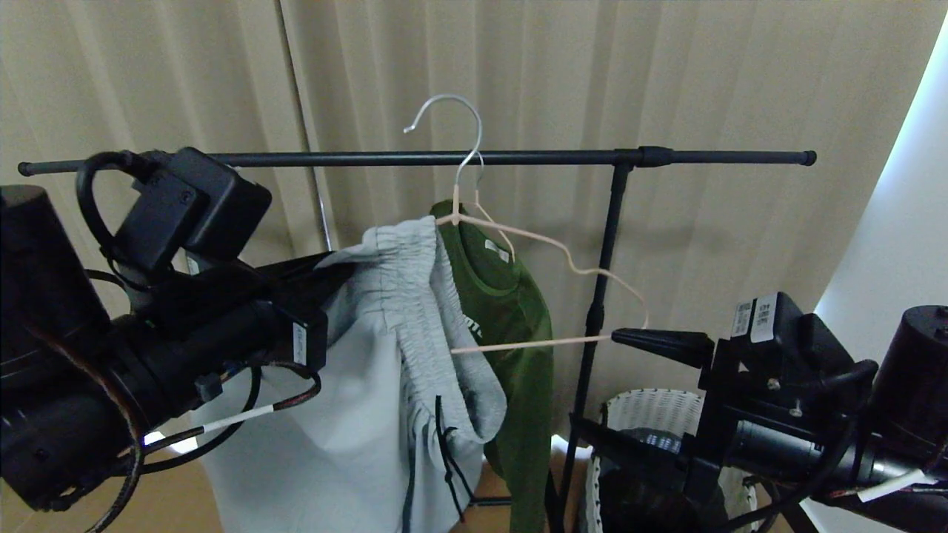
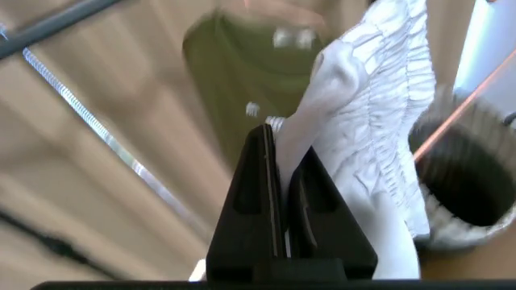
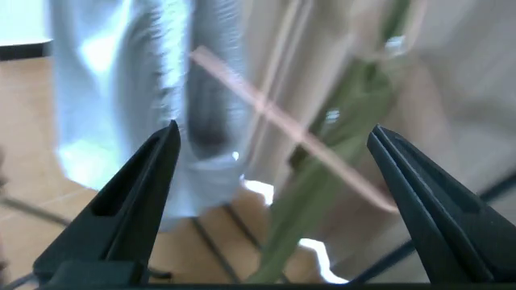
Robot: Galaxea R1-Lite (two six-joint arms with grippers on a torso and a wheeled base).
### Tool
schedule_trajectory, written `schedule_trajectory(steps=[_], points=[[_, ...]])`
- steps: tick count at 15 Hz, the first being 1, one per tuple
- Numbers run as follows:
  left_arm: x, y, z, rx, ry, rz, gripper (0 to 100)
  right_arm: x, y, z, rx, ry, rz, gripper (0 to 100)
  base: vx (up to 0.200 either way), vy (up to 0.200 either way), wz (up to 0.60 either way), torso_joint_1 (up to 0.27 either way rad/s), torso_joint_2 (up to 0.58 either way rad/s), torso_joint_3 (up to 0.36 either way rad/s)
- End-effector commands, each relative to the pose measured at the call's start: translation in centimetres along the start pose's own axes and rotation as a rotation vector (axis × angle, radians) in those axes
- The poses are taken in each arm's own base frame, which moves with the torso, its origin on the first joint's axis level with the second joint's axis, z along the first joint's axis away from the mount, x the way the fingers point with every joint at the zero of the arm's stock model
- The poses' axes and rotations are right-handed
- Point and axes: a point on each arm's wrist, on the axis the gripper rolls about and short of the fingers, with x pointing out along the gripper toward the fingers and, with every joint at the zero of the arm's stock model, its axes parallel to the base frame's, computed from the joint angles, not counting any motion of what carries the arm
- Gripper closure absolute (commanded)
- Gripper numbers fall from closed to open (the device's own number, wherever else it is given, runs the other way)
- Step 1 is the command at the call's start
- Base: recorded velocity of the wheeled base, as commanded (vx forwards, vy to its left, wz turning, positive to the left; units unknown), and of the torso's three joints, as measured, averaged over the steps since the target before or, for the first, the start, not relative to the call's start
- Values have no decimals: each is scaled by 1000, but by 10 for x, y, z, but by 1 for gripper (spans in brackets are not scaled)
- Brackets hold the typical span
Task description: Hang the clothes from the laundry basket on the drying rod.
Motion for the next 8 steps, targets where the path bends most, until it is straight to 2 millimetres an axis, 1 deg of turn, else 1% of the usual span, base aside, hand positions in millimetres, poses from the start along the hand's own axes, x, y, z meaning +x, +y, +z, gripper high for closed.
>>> schedule_trajectory(steps=[1, 4, 5, 8], points=[[1, -3, 1, -4, -21, -10, 100, 2, 8, -3, -2, 15, 39, 0, 0, 0, 0, 0, 0, 0], [0, -8, 9, -21, -88, -26, 100, 10, 12, -10, 4, 47, 58, 0, 0, 0, 0, 0, 0, 0], [-1, -12, 13, -31, -121, -38, 100, 17, 12, -13, 8, 62, 60, 0, 0, 0, 0, 0, 0, 0], [-3, -14, 17, -34, -141, -50, 100, 28, 10, -19, 4, 57, 37, 0, 0, 0, 0, 0, 0, 0]])
